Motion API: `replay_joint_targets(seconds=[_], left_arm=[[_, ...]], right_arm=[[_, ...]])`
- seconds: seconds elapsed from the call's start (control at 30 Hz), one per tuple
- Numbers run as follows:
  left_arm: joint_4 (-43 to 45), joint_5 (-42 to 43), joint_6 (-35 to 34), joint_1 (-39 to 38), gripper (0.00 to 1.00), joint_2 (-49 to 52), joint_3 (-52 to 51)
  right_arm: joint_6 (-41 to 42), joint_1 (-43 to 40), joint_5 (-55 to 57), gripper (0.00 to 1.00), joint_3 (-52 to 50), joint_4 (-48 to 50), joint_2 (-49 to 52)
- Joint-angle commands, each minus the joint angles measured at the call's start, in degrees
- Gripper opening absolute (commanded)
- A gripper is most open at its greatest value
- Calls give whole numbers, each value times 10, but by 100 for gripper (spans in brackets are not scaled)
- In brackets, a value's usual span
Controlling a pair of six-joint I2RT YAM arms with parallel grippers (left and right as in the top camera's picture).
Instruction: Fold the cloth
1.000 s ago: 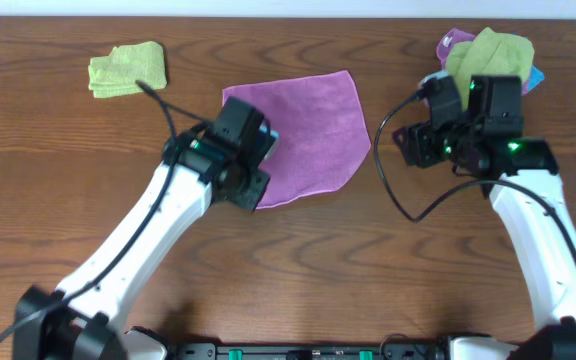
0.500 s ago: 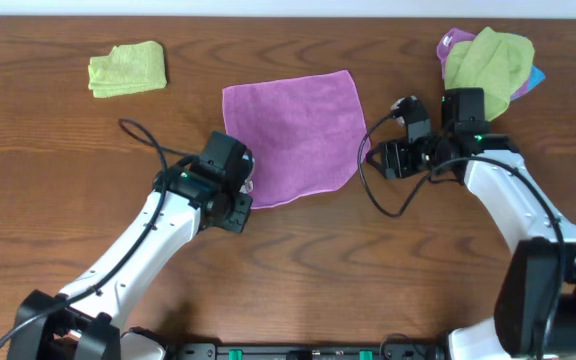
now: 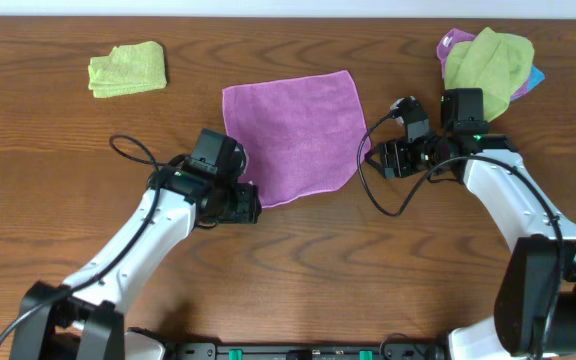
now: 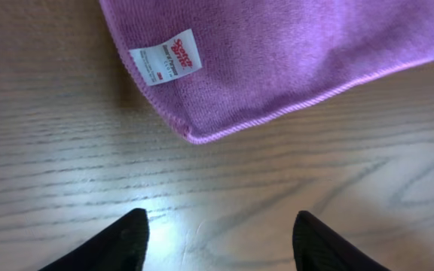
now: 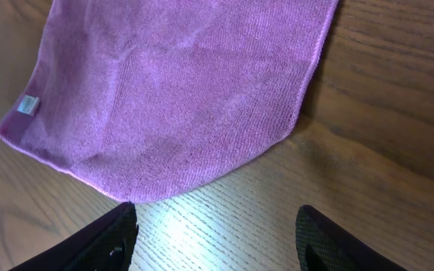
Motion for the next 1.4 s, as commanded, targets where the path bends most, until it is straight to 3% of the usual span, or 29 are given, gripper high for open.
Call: replay_joint_targets(seconds=[0.0,0.93,1.23,1.37], left_arm=[[10,12,-33,4,61,38,-2],[99,-19,-49,24,50,134,-2],[110,2,-48,24,7,137,-1],[108,14,-48,24,6,137,2]], right_arm=[[8,-10,-11,68,-1,1,-1],[8,-24,-11,68,-1,0,-1],[8,-24,-10,66,-1,-3,-1],[8,-24,-8,66,-1,2,8]])
